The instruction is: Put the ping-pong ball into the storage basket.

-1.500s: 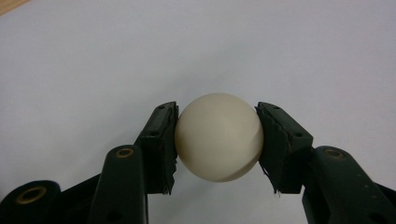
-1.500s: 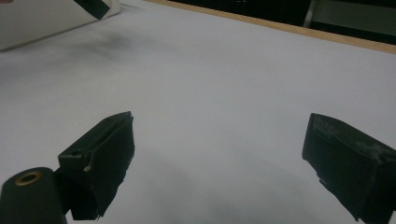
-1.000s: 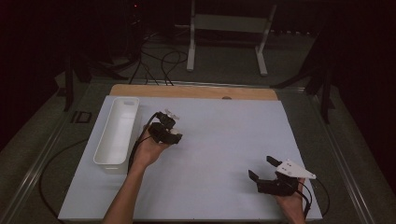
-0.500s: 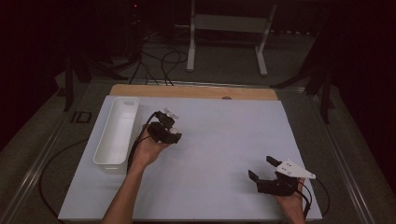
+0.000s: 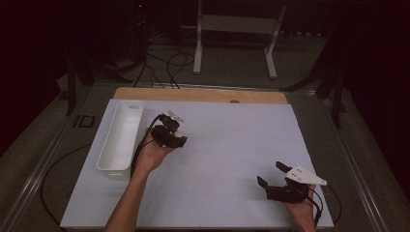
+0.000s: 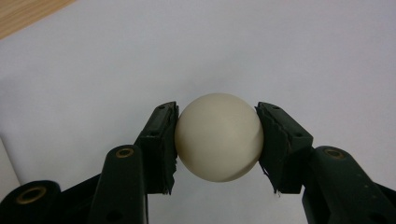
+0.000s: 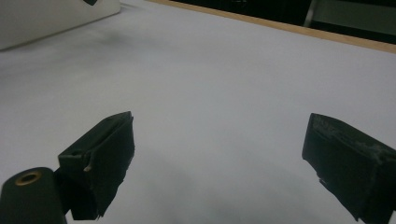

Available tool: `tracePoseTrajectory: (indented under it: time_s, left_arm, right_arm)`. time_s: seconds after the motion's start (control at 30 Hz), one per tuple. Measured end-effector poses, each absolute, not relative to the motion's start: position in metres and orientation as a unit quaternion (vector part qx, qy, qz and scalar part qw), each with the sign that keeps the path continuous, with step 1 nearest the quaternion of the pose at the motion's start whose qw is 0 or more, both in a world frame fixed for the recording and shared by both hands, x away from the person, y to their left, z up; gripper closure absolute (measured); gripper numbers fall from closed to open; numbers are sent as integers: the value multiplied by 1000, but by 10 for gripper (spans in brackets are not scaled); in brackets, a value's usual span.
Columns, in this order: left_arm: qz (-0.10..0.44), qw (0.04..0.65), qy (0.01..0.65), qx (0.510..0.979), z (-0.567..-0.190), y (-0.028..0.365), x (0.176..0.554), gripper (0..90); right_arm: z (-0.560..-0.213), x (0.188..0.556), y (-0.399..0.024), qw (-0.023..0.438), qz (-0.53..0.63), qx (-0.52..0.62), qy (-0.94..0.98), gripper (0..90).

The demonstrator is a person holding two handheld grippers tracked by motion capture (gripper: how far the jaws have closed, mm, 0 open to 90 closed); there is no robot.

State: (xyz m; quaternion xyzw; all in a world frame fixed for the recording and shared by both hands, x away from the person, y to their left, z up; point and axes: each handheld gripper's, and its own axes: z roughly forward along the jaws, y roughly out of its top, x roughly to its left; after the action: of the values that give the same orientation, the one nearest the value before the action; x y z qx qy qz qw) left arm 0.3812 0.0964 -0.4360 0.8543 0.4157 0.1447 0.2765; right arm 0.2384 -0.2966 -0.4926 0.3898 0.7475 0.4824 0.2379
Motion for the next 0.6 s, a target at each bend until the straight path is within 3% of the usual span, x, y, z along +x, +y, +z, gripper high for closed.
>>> tracePoseTrajectory:
  time_s: [0.6]
  left_arm:
    - [153, 281, 421, 849, -428, 101, 379, 508]
  right_arm:
    - [-493, 238, -296, 238, 482, 391, 747, 88]
